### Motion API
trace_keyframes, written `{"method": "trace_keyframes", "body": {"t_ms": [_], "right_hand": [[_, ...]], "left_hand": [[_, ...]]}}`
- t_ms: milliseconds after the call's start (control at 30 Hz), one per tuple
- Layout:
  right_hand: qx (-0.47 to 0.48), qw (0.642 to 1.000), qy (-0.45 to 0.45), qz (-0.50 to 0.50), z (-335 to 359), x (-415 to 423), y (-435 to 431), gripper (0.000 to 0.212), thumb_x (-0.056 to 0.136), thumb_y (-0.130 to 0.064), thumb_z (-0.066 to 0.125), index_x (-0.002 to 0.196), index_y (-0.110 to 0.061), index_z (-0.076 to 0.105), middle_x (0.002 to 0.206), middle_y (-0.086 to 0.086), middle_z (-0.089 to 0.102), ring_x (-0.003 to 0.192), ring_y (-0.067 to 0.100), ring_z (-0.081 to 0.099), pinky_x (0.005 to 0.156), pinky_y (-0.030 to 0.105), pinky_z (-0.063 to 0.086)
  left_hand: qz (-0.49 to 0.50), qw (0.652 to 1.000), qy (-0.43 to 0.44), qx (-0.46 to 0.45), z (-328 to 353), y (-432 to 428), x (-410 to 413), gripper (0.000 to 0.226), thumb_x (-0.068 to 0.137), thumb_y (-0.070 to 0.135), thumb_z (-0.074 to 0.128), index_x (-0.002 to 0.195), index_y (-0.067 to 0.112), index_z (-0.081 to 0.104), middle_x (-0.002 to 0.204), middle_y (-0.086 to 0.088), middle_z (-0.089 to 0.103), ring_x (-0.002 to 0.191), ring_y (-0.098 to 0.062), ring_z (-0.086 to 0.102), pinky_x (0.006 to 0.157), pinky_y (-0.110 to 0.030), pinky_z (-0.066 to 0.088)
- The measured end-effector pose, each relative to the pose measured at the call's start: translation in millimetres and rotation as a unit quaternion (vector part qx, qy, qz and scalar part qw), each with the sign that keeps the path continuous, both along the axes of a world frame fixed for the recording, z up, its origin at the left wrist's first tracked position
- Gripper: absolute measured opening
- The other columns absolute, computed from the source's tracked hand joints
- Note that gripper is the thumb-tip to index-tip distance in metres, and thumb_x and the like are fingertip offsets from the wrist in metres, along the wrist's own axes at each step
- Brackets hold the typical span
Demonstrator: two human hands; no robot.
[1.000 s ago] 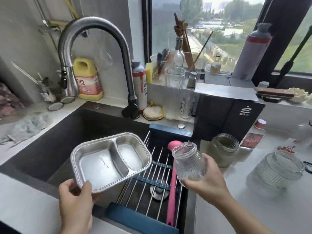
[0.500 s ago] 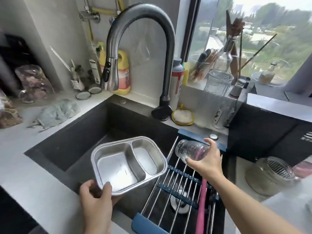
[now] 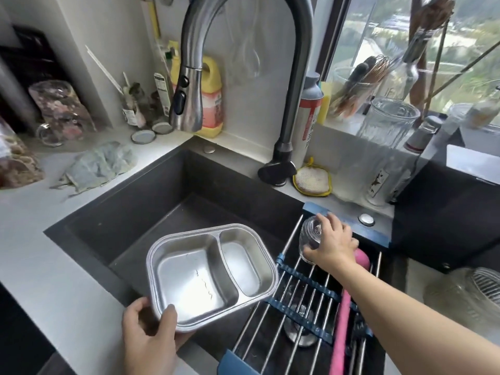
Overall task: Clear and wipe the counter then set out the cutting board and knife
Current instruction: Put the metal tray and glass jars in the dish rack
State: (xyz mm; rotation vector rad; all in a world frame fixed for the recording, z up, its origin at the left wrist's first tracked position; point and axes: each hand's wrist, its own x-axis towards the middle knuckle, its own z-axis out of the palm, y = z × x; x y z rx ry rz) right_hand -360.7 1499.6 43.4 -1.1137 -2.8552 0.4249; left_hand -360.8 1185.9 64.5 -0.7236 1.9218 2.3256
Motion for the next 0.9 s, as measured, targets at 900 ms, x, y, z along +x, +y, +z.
{"method": "trace_keyframes", "body": {"t_ms": [900], "right_hand": [[-0.085,0.884,0.215,-0.407,66.7,332.2,-37.2,0.016,0.074,-0.029,0.073,0.086,-0.019,0.068,0.081,0.013,0.071,0.074,0.030,0.065,0.080,0.040,0.049]], "left_hand": [[-0.598,0.777,0.074,-0.182,23.4,148.4,148.2,0.017,0.073,0.009,0.060,0.076,0.023,0.051,0.073,0.002,0.065,0.063,-0.009,0.057,0.058,-0.007,0.039]]}}
